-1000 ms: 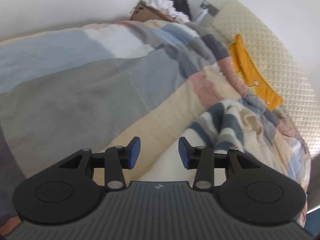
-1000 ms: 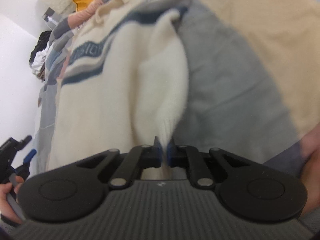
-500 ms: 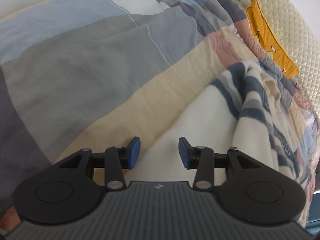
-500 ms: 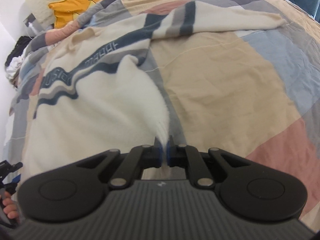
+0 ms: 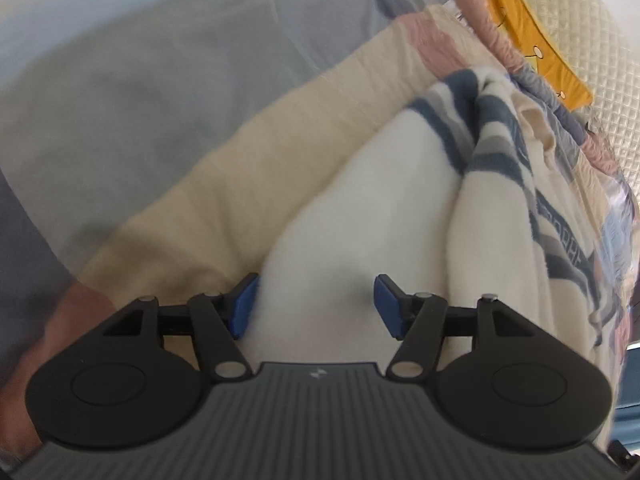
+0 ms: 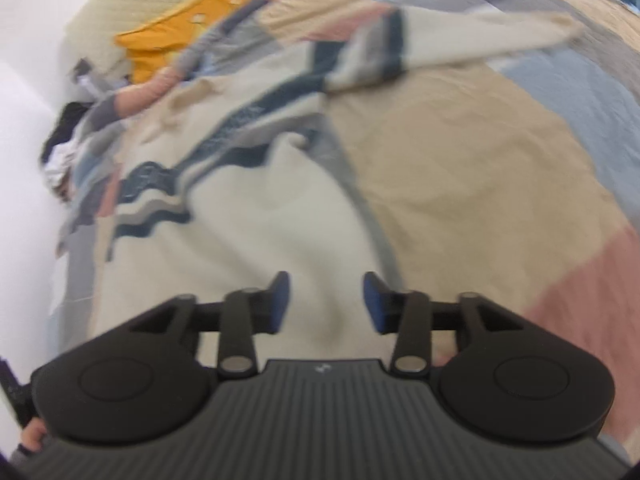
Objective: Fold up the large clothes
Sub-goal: 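Grasp another sweater edge with the right gripper and tug it flat, then grasp a sleeve with the left gripper and pull it outward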
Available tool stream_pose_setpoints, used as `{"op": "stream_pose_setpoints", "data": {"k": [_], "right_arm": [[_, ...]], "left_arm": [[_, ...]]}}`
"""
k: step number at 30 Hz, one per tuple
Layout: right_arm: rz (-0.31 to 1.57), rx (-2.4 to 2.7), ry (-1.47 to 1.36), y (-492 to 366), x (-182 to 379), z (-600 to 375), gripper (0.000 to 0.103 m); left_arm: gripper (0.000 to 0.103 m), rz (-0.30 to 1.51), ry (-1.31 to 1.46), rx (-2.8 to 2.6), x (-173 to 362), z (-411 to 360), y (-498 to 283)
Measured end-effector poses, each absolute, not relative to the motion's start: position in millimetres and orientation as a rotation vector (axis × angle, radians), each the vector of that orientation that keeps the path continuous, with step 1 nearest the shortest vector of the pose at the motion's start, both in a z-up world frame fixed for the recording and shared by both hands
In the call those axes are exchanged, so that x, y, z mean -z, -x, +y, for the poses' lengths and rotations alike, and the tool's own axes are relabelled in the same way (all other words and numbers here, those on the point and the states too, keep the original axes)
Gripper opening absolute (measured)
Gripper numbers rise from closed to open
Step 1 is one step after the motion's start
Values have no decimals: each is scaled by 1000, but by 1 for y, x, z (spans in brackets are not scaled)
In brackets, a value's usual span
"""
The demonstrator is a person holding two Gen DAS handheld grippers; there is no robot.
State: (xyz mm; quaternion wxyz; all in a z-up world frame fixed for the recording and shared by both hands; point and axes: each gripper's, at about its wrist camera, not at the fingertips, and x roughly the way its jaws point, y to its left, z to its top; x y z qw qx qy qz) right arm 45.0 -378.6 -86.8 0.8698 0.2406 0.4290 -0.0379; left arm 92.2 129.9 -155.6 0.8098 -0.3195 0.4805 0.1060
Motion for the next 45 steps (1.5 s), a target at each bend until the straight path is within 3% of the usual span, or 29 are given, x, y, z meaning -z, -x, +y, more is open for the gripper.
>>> {"op": "stream_pose_setpoints", "data": {"k": [3,5,7,12,20,27,31,36,41,45], "right_arm": [[858,-9,-429,-59,83,-352,48],[843,-81,-438,-72,84,-337,48],[834,-130,-452,-88,87,-320,48],[807,-197,-464,-119,86,-285,48],[750,-273,-443,-150,64,-255,48],[775,-315,-272,-162,83,-227,48],[806,-321,-226,-163,114,-217,48],[829,-289,-205,-161,140,-211,48],[828,-231,-171,-162,149,-209,47],[817,-191,-144,-166,153,-206,46]], "left_arm": [[55,1050,653,-209,155,124,-96],[31,1058,628,-202,154,120,-98],[16,1062,627,-162,149,121,-103],[14,956,567,-116,97,153,-128],[14,765,505,-261,-16,267,-209],[14,602,331,-395,-96,347,-301],[14,632,209,-421,-76,365,-367],[15,751,145,-456,3,386,-429],[16,857,208,-496,92,422,-444],[20,874,256,-480,127,435,-426]]}}
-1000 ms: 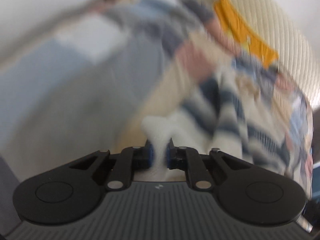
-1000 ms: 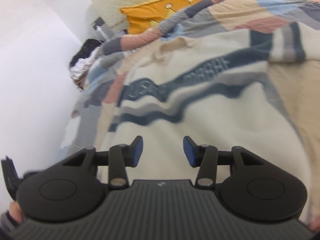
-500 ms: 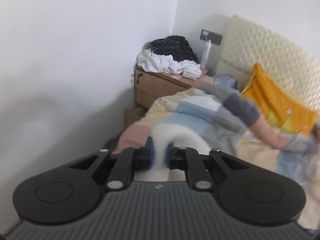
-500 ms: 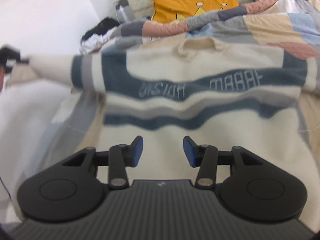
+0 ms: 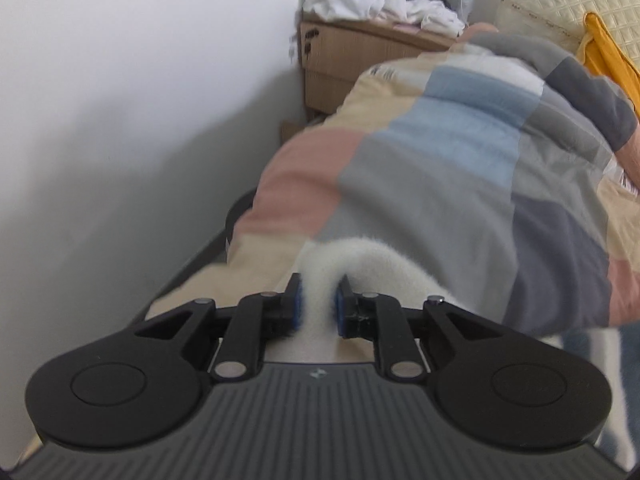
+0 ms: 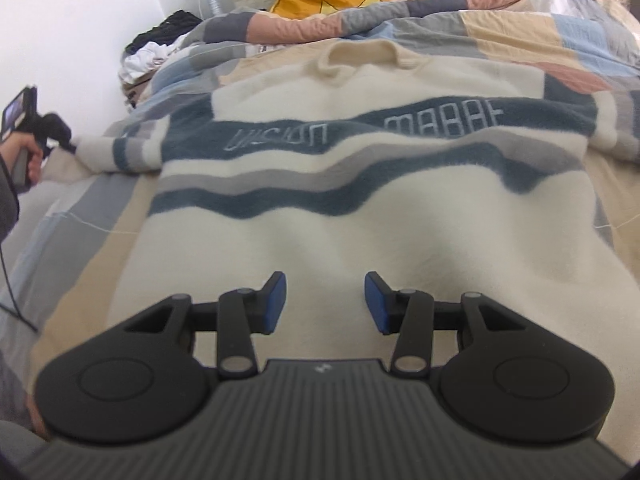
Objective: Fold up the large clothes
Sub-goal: 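Grasp a sleeve with the left gripper and pull it outward, then grasp the sweater hem with both grippers and pull it straight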
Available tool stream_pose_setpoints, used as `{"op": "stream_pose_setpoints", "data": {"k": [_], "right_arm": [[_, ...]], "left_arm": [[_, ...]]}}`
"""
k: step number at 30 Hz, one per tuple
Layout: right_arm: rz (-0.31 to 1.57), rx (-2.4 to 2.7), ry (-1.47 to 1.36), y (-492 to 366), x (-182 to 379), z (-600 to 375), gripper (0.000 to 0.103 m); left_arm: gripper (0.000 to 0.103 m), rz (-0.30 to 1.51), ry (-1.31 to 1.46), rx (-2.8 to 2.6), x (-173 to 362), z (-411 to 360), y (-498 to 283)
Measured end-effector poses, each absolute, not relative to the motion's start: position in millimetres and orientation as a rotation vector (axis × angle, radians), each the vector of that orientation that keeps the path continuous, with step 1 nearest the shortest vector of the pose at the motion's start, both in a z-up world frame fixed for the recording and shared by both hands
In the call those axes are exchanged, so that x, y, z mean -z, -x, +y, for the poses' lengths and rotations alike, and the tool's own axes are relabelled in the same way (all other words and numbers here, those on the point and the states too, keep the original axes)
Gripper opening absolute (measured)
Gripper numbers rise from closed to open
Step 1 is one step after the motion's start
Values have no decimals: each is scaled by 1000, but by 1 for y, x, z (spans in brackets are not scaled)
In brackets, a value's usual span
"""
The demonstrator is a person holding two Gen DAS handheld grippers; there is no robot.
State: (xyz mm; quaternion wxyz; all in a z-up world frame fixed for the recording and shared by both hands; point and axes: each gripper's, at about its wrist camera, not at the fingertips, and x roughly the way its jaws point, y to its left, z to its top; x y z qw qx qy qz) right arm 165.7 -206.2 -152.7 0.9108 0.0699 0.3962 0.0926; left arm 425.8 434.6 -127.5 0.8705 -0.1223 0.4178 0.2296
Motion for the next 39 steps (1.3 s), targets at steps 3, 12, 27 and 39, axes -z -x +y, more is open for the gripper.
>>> {"op": "stream_pose_setpoints", "data": {"k": [3,12,27,39], "right_arm": [[819,-194,-150,-170,156,-207,46],[777,-135,-165,-143,125,-233,46],[720,219,-428,-53,117,-340,48],[791,286,-736,-43,148,-383,72]], "left_arm": [[27,868,267,-475,133,436,-417],[69,799,229,-494,76,415,-343],[69,917,365,-99,50,207,-183],[69,1202,389,82,95,56,-102]]}}
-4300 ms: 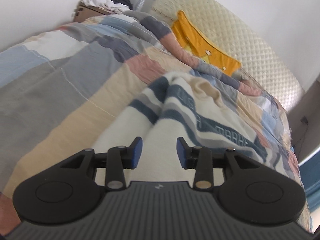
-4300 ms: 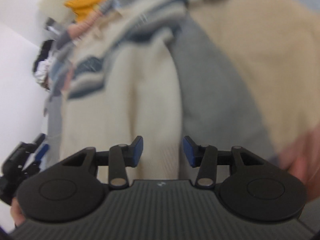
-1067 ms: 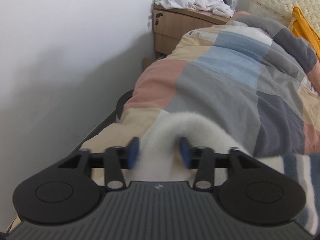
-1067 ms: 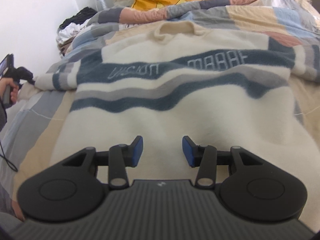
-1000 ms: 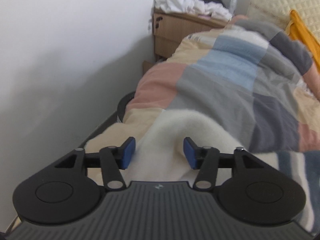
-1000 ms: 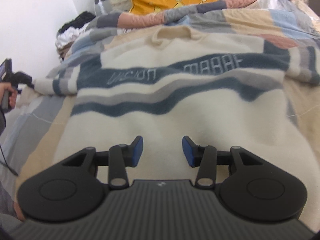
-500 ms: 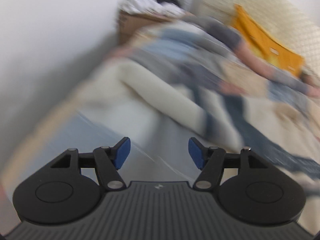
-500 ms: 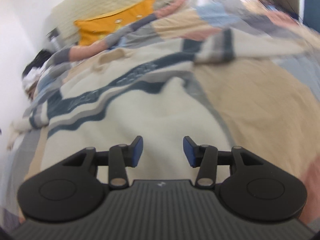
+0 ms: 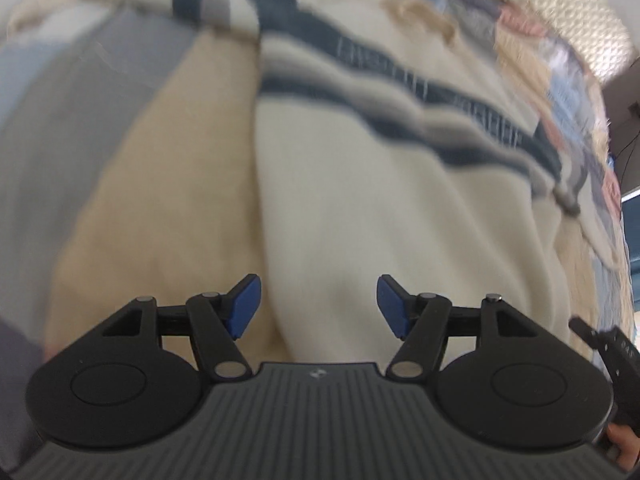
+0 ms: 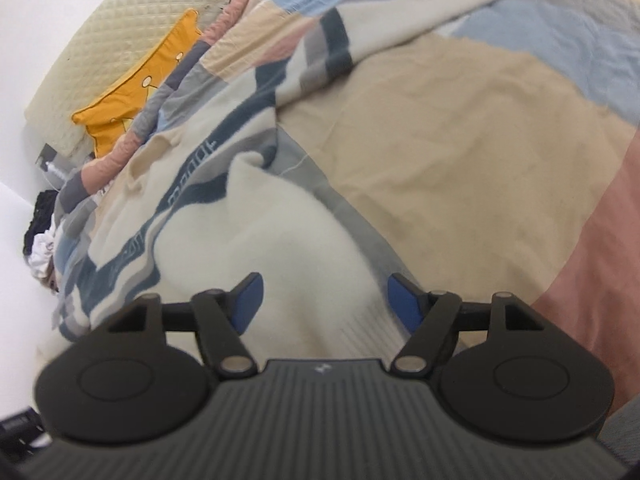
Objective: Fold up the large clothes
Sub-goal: 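Grasp the sweater hem with both grippers and pull it straight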
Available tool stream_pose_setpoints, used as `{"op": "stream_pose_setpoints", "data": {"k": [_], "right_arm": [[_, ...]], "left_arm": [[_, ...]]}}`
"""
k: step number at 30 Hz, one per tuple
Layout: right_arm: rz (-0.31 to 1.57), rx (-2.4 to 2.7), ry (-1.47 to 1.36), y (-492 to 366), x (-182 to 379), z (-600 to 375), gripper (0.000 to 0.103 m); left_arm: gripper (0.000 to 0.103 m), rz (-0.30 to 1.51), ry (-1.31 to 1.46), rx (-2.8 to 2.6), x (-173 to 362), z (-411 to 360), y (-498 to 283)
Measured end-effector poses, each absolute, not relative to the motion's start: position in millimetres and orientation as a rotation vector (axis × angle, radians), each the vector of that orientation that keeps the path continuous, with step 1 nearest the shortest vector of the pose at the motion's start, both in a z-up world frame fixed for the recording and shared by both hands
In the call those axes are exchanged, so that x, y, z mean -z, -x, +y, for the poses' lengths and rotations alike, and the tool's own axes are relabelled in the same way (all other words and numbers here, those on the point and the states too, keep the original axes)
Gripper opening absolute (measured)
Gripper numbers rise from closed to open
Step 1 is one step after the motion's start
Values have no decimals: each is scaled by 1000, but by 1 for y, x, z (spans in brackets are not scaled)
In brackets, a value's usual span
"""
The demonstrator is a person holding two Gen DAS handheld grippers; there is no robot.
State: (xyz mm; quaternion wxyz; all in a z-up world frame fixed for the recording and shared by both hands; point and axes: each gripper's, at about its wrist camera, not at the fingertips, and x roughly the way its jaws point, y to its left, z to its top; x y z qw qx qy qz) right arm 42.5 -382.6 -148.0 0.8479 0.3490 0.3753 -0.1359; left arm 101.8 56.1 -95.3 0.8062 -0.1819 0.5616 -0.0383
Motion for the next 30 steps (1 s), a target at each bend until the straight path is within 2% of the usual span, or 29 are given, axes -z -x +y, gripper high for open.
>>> {"op": "stream_pose_setpoints", "data": {"k": [5,11,14,16,18,19,20,22,26,30], "right_arm": [[841,266,-830,-44,162,-385,72],[866,202,-938,-44,174,-389,70],[897,192,-935,-46,180,-384,61],[928,192,-928,-48,185,-380,47],[939,200,-891,-49,184,-376,39],[942,195,-880,-49,183,-375,35],[947,187,-870,-49,182,-374,25],[948,166,-848,-47,178,-375,15],[926,116,-785,-40,159,-370,9],[910,48,-699,-31,138,-357,9]], "left_arm": [[69,1336,472,71,121,53,-97],[69,1350,384,119,124,14,-73],[69,1364,373,114,132,6,-66],[68,1371,372,100,137,5,-64],[56,1359,371,106,139,3,-64],[44,1349,369,120,137,2,-63],[35,1337,363,121,134,1,-62],[23,1309,352,129,126,1,-62],[14,1251,327,141,100,14,-55],[14,1212,285,139,80,30,-54]]}}
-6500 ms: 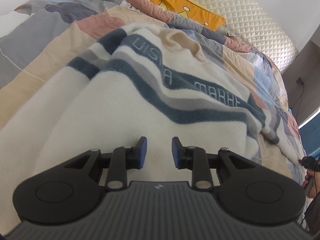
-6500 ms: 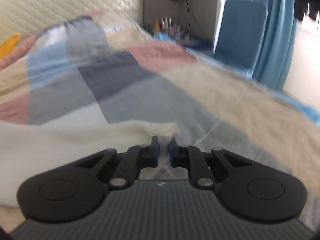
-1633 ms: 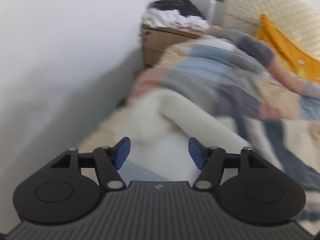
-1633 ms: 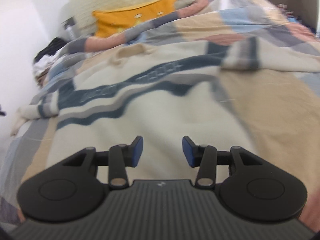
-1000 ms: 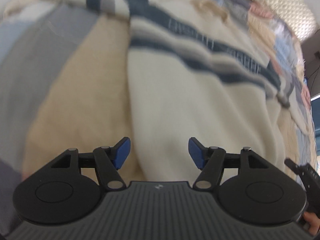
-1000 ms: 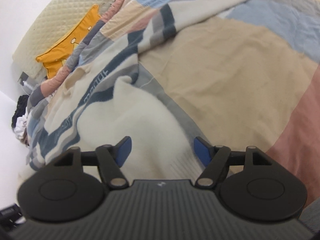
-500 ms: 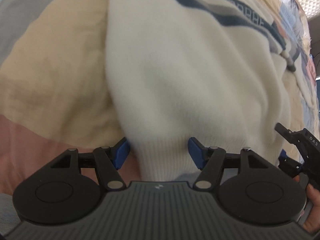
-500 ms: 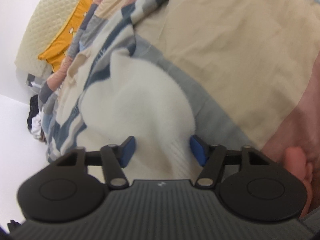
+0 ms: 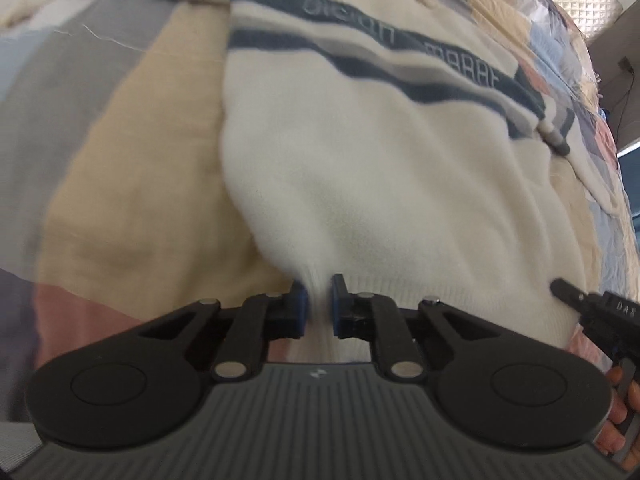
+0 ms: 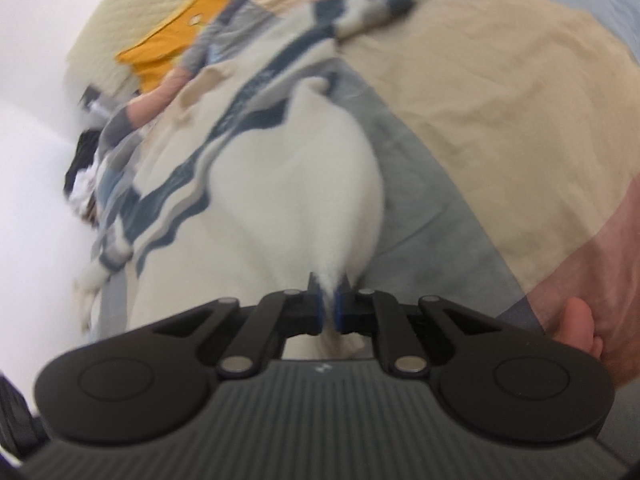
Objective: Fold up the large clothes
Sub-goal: 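Grasp the sweater hem with both grippers and pull it straight, then open both grippers and release the hem onto the bed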
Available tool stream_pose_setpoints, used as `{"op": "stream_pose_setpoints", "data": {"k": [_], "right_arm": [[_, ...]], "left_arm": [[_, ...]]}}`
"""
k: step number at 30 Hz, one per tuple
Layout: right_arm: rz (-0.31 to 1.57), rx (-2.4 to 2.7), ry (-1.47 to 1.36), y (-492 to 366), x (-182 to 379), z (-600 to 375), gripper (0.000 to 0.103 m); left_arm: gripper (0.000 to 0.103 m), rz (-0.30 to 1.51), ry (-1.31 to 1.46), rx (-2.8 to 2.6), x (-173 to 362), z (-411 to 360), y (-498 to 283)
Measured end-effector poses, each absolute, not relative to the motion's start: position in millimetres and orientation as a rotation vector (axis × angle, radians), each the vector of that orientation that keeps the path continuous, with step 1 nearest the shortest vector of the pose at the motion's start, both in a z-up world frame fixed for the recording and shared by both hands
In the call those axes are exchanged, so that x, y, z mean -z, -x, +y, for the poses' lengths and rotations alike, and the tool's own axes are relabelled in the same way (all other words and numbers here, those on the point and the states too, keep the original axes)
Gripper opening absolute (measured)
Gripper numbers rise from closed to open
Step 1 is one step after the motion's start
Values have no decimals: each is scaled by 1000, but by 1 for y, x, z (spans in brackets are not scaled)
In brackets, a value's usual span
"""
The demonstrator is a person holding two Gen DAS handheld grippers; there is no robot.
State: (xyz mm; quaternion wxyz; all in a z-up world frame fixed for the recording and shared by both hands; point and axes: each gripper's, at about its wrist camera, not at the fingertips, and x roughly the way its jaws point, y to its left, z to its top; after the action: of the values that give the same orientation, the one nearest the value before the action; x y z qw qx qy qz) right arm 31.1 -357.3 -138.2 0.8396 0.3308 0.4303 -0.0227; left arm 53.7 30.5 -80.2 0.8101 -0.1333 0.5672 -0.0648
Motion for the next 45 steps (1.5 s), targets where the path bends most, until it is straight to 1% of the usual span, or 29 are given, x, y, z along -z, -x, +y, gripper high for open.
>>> {"op": "stream_pose_setpoints", "data": {"k": [2,4,7,10,13,15,16,17,18,19,20,22,23,24,25,27,28,30,33,35,37,39,45], "right_arm": [[926,37,-663,-28,138,-350,9],[965,50,-616,-30,147,-342,9],[1016,78,-563,-35,157,-333,9],[1025,84,-490,-38,156,-323,9],[1020,84,-486,-36,154,-324,9],[1005,81,-504,-33,149,-328,12],[993,80,-513,-31,146,-330,12],[977,78,-519,-29,142,-332,12],[959,84,-516,-27,136,-331,13],[939,90,-503,-24,130,-331,15],[919,90,-488,-21,124,-331,16],[877,86,-481,-14,112,-333,25],[852,81,-476,-11,105,-334,28],[822,81,-460,-8,98,-334,35],[790,82,-438,-4,90,-335,47],[718,81,-403,2,73,-338,59],[684,79,-401,4,66,-340,61],[620,75,-419,7,52,-351,61],[540,97,-477,10,34,-379,61],[500,112,-539,9,26,-406,62],[455,156,-587,7,24,-435,72],[451,217,-613,0,28,-467,74],[444,382,-759,-38,75,-568,74]], "left_arm": [[14,1223,282,119,81,36,-55],[12,1238,266,84,87,42,-54],[12,1253,281,68,96,53,-51],[12,1229,269,75,98,54,-49],[12,1204,247,86,93,46,-49],[13,1175,216,85,87,39,-47],[18,1163,196,90,82,35,-44],[30,1153,173,105,77,31,-42],[39,1134,149,114,70,26,-37],[54,1103,130,116,62,23,-33],[57,1067,117,121,55,18,-28],[57,1015,105,138,42,9,-21],[57,990,110,149,35,5,-17],[57,964,110,161,28,1,-14],[57,936,106,173,21,-5,-11],[58,865,95,192,6,-18,-6],[59,824,79,196,-1,-25,-4],[64,761,85,203,-15,-41,-2],[67,739,168,238,-24,-55,-8],[68,737,166,239,-23,-68,-15],[68,744,177,256,-15,-77,-24],[68,755,180,256,-4,-84,-32],[69,793,154,211,44,-90,-66]]}}
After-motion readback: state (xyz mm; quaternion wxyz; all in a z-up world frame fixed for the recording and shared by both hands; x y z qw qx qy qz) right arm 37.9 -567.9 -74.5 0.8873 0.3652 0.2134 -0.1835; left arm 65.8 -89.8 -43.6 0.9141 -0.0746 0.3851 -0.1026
